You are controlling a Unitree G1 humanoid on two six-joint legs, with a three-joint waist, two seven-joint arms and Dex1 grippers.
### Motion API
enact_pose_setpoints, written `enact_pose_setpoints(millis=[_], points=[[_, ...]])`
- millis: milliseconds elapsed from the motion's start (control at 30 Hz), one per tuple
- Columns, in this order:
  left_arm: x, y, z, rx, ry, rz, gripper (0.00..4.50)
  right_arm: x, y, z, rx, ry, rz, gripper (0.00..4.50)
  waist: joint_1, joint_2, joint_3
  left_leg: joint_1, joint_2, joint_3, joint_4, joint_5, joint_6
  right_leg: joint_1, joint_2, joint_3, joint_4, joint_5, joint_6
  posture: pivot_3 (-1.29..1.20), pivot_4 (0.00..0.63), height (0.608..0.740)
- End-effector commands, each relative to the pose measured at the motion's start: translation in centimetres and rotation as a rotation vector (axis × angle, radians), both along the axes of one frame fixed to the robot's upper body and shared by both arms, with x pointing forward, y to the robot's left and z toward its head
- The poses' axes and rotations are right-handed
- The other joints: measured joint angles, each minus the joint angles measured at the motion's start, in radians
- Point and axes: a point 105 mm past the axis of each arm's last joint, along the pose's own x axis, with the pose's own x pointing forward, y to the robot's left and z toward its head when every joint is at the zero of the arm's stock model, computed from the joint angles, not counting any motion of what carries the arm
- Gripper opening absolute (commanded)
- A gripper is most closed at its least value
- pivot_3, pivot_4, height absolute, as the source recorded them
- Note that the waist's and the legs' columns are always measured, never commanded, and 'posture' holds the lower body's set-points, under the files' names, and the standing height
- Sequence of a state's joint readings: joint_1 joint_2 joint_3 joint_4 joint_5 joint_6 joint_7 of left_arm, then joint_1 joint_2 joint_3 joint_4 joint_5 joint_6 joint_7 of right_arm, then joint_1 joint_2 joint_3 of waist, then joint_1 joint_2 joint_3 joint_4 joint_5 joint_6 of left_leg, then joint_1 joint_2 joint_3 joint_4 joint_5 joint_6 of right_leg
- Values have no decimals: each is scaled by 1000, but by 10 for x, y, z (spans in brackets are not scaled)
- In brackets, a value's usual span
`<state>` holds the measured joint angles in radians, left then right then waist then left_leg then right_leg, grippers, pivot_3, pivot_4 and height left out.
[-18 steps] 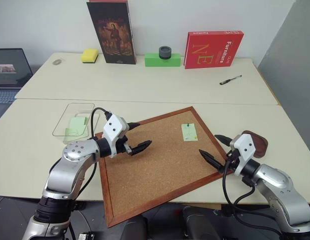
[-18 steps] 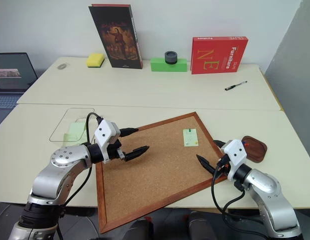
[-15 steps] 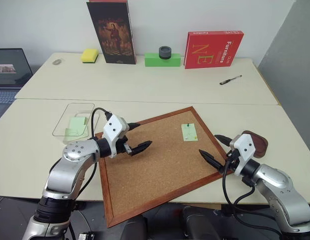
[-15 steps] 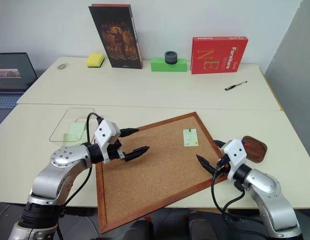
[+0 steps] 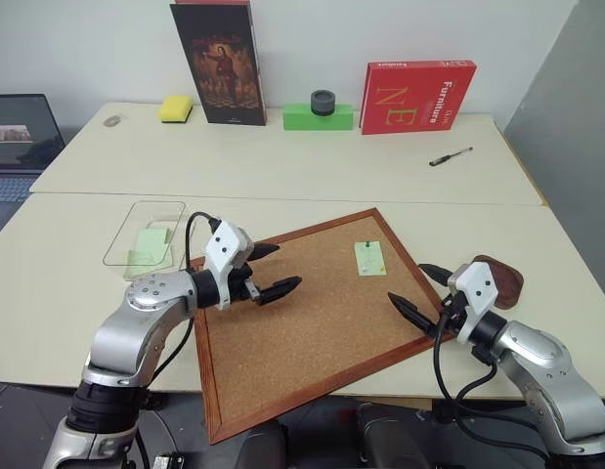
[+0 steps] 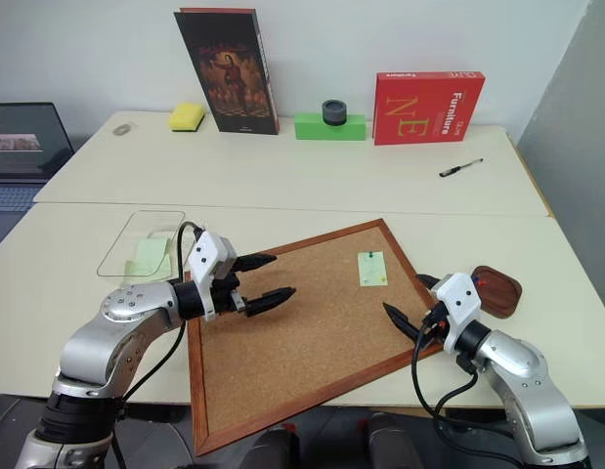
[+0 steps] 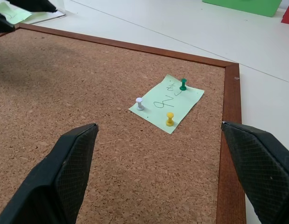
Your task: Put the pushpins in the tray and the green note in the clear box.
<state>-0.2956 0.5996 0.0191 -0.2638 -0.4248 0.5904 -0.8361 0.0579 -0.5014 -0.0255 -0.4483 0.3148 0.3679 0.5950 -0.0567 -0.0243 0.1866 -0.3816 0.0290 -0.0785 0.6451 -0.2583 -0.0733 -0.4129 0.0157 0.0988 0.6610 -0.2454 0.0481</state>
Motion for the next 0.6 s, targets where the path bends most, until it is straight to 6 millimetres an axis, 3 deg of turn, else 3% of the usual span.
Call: enact_pose_setpoints(millis=[33, 200, 333, 367, 600], points=[[0, -1, 11, -29, -41, -14, 4500, -2, 5, 14, -1, -53, 29, 4484, -1, 0, 0, 0, 0, 0, 0, 0, 0, 0, 0, 0, 0, 0, 0, 0, 150, 740], [-5, -13, 7, -26, -39, -75, 4500, -4, 8, 14, -3, -53, 42, 4484, 0, 0, 0, 0, 0, 0, 0, 0, 0, 0, 0, 0, 0, 0, 0, 0, 150, 740], [-7, -22, 5, -33, -36, -115, 3976, -5, 12, 15, -4, -53, 55, 4500, 0, 0, 0, 0, 0, 0, 0, 0, 0, 0, 0, 0, 0, 0, 0, 0, 150, 740], [-7, -25, 3, -28, -36, -124, 3645, -5, 14, 15, -1, -54, 61, 4500, 0, 0, 0, 0, 0, 0, 0, 0, 0, 0, 0, 0, 0, 0, 0, 0, 150, 740], [-2, -39, -11, 3, -33, -165, 2410, 1, 22, 19, 0, -59, 71, 4500, 0, 0, 0, 0, 0, 0, 0, 0, 0, 0, 0, 0, 0, 0, 0, 0, 150, 740]])
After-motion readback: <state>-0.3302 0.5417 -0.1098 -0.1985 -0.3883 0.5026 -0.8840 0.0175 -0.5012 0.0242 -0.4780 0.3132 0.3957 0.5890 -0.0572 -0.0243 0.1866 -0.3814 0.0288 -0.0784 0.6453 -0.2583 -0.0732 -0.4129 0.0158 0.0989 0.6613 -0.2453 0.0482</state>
